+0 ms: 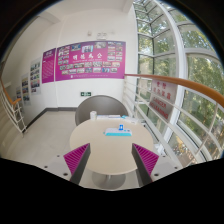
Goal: Unplug charger
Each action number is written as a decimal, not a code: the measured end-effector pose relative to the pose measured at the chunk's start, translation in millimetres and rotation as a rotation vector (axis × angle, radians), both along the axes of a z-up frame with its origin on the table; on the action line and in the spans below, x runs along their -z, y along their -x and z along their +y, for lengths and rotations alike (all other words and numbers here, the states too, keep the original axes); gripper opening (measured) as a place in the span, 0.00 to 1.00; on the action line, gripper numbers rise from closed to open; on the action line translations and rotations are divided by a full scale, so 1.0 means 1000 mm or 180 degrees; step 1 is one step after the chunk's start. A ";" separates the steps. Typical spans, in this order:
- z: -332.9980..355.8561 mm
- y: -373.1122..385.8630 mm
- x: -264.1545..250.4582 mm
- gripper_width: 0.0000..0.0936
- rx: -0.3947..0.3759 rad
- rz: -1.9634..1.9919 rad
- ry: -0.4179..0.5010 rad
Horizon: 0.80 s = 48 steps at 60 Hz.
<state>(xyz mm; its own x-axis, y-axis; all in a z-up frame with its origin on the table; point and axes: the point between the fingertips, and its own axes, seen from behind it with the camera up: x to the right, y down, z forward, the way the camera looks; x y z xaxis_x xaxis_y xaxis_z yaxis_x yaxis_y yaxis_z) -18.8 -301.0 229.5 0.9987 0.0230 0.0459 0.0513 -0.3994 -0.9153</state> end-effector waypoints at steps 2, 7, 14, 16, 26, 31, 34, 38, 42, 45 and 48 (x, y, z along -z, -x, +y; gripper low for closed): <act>-0.001 -0.001 0.003 0.92 0.0014 0.0002 0.0030; -0.005 -0.004 0.013 0.92 0.0040 0.0012 0.0122; -0.008 -0.013 0.039 0.92 0.0079 0.0023 0.0302; -0.008 -0.016 0.048 0.92 0.0095 0.0013 0.0366; 0.016 -0.021 0.087 0.92 0.0129 0.0013 0.0627; 0.054 -0.021 0.099 0.92 0.0163 -0.0007 0.0671; 0.083 -0.021 0.106 0.92 0.0179 -0.0013 0.0670; 0.128 -0.020 0.116 0.92 0.0204 -0.0016 0.0660; 0.177 -0.024 0.124 0.92 0.0223 -0.0044 0.0629; 0.214 -0.031 0.134 0.92 0.0272 -0.0062 0.0612; 0.241 -0.037 0.141 0.92 0.0316 -0.0042 0.0645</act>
<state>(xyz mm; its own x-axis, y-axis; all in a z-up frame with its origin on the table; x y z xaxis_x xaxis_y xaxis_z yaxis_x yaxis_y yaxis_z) 17.7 -60.4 88.3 0.9958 -0.0653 0.0635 0.0141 -0.5787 -0.8154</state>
